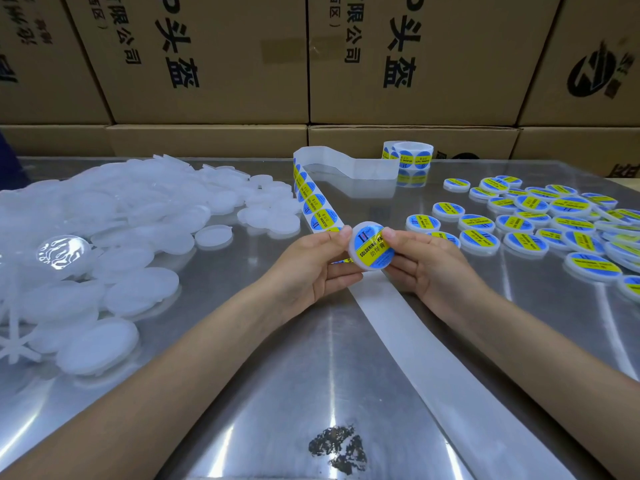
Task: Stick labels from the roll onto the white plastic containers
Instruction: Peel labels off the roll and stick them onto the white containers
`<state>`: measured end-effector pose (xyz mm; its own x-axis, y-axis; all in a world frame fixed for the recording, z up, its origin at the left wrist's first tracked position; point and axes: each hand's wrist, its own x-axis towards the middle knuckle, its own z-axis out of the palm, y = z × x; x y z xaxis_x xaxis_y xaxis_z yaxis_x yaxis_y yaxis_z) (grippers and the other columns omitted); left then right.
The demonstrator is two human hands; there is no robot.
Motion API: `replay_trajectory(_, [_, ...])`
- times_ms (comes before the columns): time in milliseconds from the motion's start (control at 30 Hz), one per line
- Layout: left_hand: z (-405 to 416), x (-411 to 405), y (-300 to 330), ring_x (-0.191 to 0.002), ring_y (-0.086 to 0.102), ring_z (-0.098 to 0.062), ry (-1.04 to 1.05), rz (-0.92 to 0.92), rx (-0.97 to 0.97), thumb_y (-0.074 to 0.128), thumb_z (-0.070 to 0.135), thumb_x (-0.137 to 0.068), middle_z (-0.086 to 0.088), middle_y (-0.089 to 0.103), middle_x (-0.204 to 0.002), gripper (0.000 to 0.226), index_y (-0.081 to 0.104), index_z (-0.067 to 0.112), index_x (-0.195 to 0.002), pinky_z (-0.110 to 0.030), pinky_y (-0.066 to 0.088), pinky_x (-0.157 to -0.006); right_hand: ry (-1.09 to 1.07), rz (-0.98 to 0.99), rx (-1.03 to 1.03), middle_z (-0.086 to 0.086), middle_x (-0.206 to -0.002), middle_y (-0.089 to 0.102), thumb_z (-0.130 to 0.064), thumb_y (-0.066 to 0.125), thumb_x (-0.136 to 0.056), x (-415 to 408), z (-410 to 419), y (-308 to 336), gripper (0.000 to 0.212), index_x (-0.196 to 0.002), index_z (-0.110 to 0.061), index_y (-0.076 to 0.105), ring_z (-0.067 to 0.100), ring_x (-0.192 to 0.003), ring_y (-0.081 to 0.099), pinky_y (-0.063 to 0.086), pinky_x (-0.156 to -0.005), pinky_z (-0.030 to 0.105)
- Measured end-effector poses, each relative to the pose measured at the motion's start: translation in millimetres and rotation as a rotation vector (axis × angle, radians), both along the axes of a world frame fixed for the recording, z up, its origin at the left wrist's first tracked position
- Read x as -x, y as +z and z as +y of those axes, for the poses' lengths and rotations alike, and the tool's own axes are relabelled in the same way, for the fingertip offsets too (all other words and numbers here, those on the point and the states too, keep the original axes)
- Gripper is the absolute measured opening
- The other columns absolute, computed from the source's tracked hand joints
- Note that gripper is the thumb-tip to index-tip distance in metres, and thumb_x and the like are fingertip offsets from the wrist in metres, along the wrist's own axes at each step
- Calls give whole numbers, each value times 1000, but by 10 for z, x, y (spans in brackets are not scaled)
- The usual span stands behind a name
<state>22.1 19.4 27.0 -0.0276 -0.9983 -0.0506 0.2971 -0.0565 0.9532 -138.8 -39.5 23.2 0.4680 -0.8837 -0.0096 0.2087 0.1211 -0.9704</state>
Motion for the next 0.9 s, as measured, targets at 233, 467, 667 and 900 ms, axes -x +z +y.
replay_trajectory(233, [11, 45, -36, -82, 70, -12, 73, -156, 77, 71, 29, -79, -3, 73, -94, 28, 59, 13, -99, -19, 54, -67, -30, 23, 53, 4, -87, 75, -24, 66, -82, -14, 6, -32, 17, -93, -11, 68, 11, -79, 70, 53, -66, 17])
replay_trajectory(467, [35, 59, -15, -79, 71, -13, 88, -24, 88, 66, 13, -84, -6, 72, -92, 23, 56, 9, -105, -18, 54, -63, -274, 161, 615, -2, -105, 67, -12, 69, -83, -67, 88, 26, 11, -81, -19, 62, 5, -76, 68, 51, -68, 15])
replay_trajectory(667, [54, 30, -5, -78, 70, -14, 96, -28, 83, 65, 12, -86, -8, 71, -94, 30, 55, 6, -113, -18, 54, -63, -275, 355, 797, -4, -152, 22, -27, 75, -77, -27, 3, 13, 58, -126, -40, 47, -22, -119, 34, 43, -93, 10])
replay_trajectory(900, [71, 73, 10, -78, 70, -11, 80, -102, 96, 67, 29, -81, -6, 72, -96, 34, 62, 14, -111, -17, 53, -63, -162, 407, 685, -8, -86, 67, -68, 69, -52, 9, 20, 7, 64, -101, -29, 54, 15, -75, 63, 52, -66, 27])
